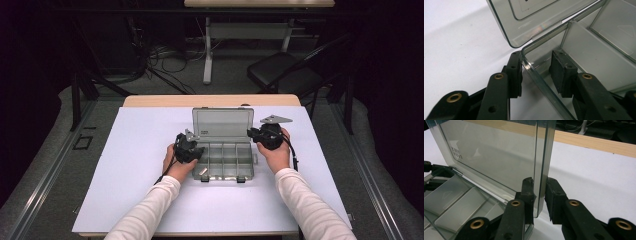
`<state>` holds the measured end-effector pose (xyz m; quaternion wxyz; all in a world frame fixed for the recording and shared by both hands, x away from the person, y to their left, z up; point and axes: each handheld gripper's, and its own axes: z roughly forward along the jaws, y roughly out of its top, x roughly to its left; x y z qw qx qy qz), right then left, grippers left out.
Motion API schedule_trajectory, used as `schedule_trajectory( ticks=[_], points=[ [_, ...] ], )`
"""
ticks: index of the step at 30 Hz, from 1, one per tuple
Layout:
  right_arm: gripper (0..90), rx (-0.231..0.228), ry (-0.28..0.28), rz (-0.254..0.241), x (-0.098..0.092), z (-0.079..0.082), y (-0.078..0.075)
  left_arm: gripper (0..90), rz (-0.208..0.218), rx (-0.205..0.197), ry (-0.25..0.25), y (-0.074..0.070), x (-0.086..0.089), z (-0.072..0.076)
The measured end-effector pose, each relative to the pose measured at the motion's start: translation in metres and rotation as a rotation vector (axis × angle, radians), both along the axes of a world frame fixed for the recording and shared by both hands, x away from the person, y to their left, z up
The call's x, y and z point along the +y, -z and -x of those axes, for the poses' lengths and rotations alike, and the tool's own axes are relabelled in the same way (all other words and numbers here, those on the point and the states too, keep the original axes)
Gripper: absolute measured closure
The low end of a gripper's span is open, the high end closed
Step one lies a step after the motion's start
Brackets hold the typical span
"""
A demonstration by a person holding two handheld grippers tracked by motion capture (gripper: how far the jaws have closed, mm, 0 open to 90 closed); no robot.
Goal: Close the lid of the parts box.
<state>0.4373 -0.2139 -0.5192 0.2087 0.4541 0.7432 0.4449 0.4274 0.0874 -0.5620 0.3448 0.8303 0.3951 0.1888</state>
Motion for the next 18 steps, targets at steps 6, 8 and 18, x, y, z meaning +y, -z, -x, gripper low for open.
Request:
schedule_trajectory(
  ticks=[6, 8, 18],
  points=[
    [82.5, -0.024, -0.006, 0.017, -0.0015, 0.0027, -0.0001, 61.8, 0.001, 0.001, 0.000, 0.0000, 0.0001, 0.0000],
    [82.8, -0.035, -0.009, 0.015, -0.0026, 0.0039, 0.0006, 61.7, 0.001, 0.000, 0.001, 0.0000, 0.0001, -0.0001],
    [84.1, -0.064, -0.014, 0.048, -0.0018, 0.0068, 0.0018, 61.4, 0.008, 0.003, 0.003, 0.0001, 0.0003, -0.0004]
  ],
)
